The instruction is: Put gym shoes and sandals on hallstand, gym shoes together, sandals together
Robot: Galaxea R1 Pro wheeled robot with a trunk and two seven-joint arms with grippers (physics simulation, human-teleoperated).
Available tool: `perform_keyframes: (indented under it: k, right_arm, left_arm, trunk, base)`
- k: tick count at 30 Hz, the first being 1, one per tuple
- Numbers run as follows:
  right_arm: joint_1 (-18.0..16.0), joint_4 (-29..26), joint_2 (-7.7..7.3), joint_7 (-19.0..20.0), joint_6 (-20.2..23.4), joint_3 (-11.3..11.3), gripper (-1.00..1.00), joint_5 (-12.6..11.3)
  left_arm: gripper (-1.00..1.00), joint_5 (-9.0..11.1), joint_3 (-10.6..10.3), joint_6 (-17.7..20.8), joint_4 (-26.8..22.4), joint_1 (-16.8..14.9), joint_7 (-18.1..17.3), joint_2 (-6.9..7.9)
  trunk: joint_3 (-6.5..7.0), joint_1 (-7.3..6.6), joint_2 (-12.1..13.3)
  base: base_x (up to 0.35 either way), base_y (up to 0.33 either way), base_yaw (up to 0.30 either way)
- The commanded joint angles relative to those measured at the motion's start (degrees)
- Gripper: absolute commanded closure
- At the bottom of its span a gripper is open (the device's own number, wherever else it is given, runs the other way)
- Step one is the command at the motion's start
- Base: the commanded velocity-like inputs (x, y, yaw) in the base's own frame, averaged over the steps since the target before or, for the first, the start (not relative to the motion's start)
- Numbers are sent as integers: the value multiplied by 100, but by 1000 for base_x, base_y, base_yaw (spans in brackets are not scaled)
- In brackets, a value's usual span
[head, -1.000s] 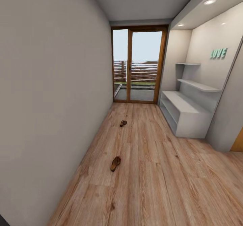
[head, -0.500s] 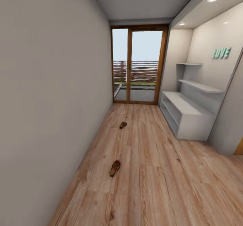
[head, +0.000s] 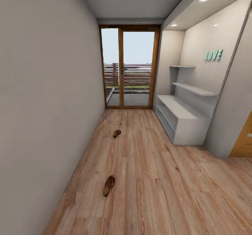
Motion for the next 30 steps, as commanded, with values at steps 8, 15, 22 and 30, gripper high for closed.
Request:
perform_keyframes:
  k: [8,15,22,30]
  right_arm:
    - [-5,6,-2,-2,-18,8,-100,-11]
    - [-5,12,-2,-2,-18,13,-100,-11]
    - [-5,19,-2,5,-18,25,-100,-5]
    - [-37,-70,477,-11,12,41,-100,31]
  left_arm:
    - [-100,8,3,-18,3,-2,-8,1]
    - [-100,8,3,-18,1,-3,-8,1]
    - [-100,1,-16,-13,-36,-7,-8,1]
    - [-100,7,-11,440,-384,-1082,-321,-54]
  trunk:
    - [-6,3,-2]
    - [-6,3,-2]
    - [-6,3,-2]
    - [-6,3,-2]
  base:
    - [334,3,-203]
    - [323,89,-45]
    - [292,195,-7]
    - [175,136,-1]
